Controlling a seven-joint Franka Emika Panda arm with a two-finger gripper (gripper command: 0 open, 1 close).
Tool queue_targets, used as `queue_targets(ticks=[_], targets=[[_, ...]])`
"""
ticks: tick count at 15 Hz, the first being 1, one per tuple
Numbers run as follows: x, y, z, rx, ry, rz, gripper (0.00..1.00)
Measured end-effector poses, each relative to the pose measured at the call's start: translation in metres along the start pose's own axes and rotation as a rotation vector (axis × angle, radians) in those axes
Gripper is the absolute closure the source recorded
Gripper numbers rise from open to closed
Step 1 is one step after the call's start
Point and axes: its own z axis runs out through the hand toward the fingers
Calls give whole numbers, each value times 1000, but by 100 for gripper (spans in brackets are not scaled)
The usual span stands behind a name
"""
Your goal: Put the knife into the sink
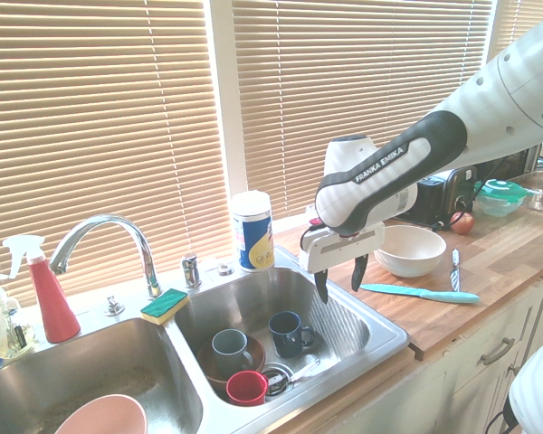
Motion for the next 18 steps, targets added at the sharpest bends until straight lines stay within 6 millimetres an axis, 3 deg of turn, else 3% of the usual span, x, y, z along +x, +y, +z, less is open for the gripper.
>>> queue_targets(ticks=[3, 7, 10, 12, 18], targets=[[3, 0, -3, 6, 3, 1, 0], [31, 11, -41, 66, -21, -165, 0], [54, 54, -56, 86, -37, -349, 0], [63, 88, -50, 87, -56, -472, 0], [61, 161, -33, 43, -51, -630, 0]])
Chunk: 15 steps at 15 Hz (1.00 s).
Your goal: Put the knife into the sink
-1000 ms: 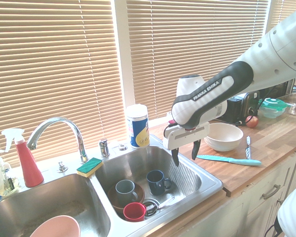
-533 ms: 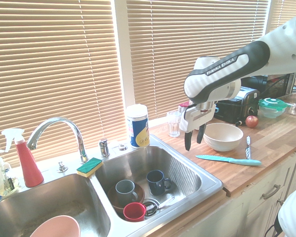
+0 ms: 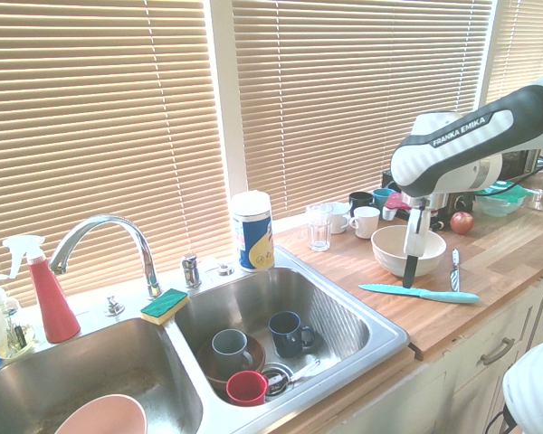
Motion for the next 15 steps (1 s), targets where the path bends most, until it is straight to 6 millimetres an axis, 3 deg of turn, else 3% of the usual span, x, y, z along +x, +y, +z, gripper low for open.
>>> queue_targets(ticks=[4, 8, 15], targets=[[-12, 28, 15, -2, 19, -25, 0], [-13, 55, 21, -5, 63, -45, 0], [-14, 94, 53, -61, 100, -72, 0]])
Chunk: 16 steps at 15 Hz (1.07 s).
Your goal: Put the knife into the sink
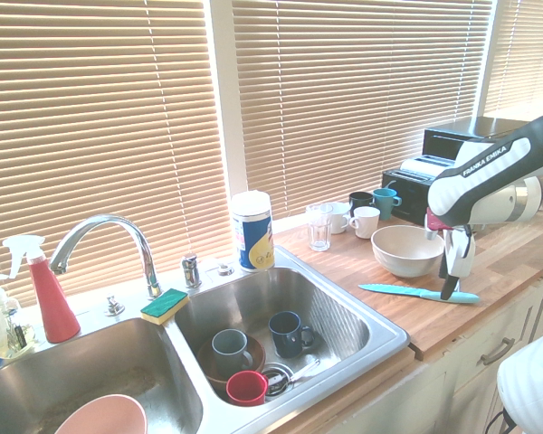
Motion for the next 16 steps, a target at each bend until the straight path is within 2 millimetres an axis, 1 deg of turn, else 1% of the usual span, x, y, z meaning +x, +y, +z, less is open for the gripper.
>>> queue_targets(ticks=[2, 6, 10, 13, 14, 16], targets=[[1, 4, 7, -6, 4, 2, 0], [3, 3, 14, 3, 8, 16, 0], [9, -6, 25, 13, 0, 6, 0], [16, -18, 35, 13, -4, -15, 0], [19, -23, 36, 11, -4, -22, 100], [23, -30, 37, 12, -5, -19, 100]])
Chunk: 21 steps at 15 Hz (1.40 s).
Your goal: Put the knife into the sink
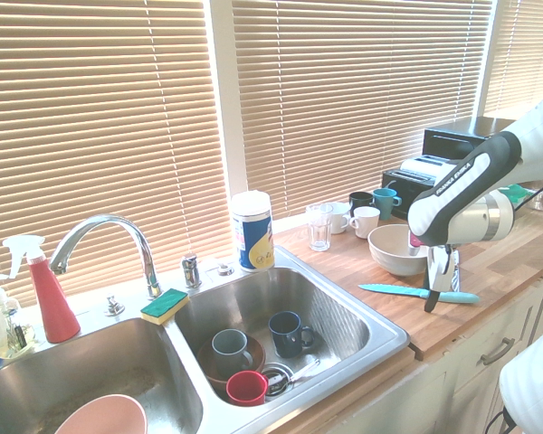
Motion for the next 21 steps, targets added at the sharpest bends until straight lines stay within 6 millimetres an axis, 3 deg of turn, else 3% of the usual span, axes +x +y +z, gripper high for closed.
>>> queue_targets(ticks=[4, 21], targets=[[2, -5, 0, -1, -1, 27, 100], [-6, 16, -1, -6, 2, 90, 100]])
